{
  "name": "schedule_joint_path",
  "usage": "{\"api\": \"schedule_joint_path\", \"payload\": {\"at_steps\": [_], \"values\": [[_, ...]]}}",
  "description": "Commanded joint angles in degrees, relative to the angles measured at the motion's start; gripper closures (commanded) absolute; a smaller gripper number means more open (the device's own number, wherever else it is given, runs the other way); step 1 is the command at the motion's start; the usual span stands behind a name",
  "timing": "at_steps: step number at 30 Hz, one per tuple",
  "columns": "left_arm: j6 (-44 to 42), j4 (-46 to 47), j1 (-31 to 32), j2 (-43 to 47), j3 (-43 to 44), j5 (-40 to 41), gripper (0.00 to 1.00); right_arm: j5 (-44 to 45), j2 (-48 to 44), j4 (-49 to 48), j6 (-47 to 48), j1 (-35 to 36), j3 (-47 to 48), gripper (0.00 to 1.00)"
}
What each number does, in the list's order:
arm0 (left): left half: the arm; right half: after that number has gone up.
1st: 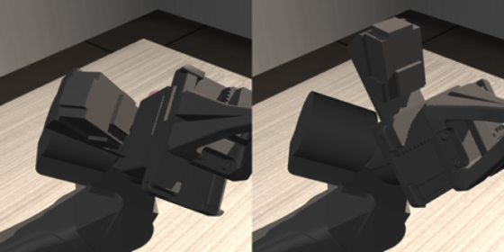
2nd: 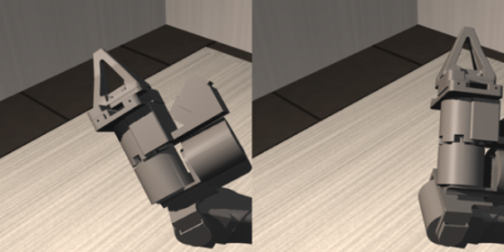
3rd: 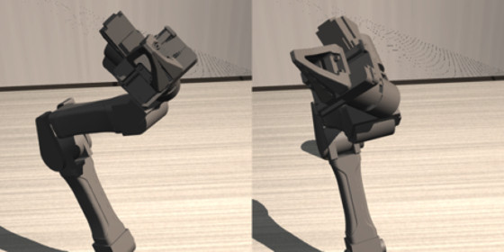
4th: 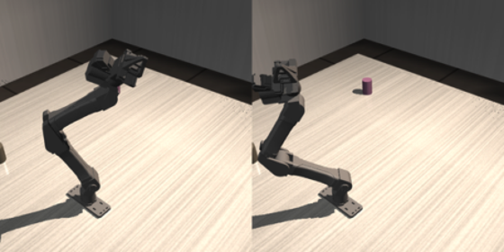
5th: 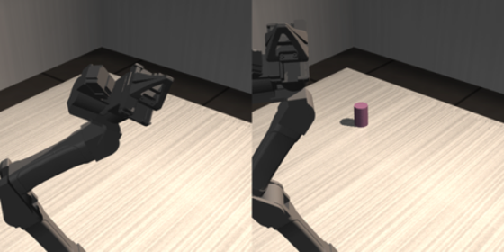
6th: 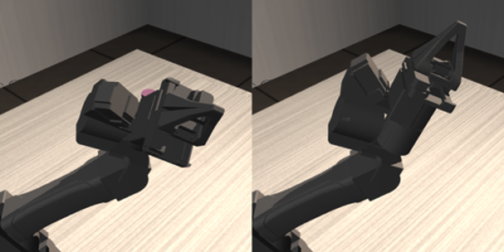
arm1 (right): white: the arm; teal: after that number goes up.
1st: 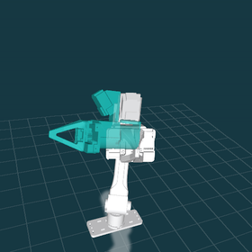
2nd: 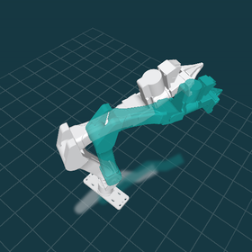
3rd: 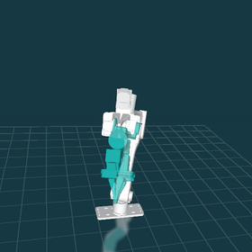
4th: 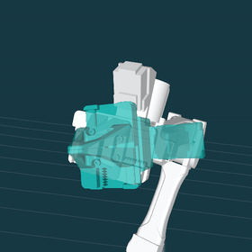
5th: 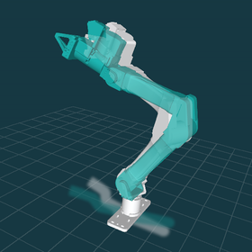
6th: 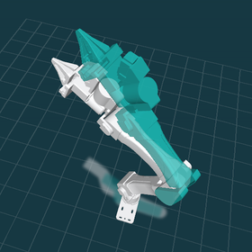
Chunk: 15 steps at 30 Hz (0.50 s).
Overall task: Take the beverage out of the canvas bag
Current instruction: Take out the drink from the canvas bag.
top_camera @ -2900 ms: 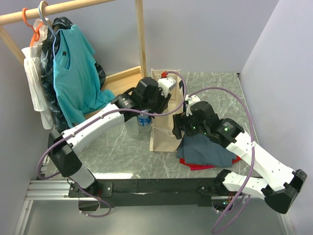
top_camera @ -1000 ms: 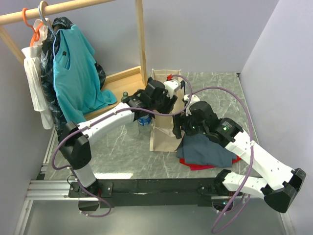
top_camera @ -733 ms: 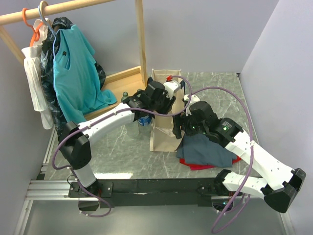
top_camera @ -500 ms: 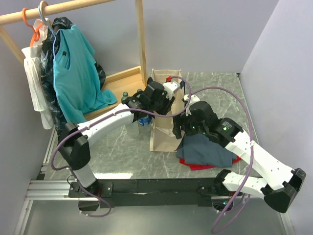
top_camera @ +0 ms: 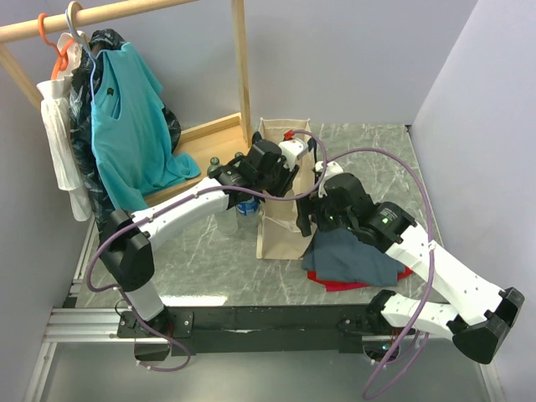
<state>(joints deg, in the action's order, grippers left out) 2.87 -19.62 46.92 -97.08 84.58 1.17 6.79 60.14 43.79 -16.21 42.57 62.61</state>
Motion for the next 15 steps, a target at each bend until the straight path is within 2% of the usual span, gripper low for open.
{"api": "schedule_joint_path", "payload": {"at_steps": [1,8,15], "values": [[0.5,2.0,0.1,5.1,4.8,1.6,0.99,5.5,-2.4,-0.7,0.1,0.5,1.9,0.0],[0.7,3.3,0.0,7.5,6.2,1.8,0.99,9.0,-6.1,-4.1,0.4,0.5,2.9,0.0],[0.5,3.8,0.0,8.2,7.8,1.6,0.99,8.6,-6.2,-5.1,0.8,0.4,3.4,0.0]]}}
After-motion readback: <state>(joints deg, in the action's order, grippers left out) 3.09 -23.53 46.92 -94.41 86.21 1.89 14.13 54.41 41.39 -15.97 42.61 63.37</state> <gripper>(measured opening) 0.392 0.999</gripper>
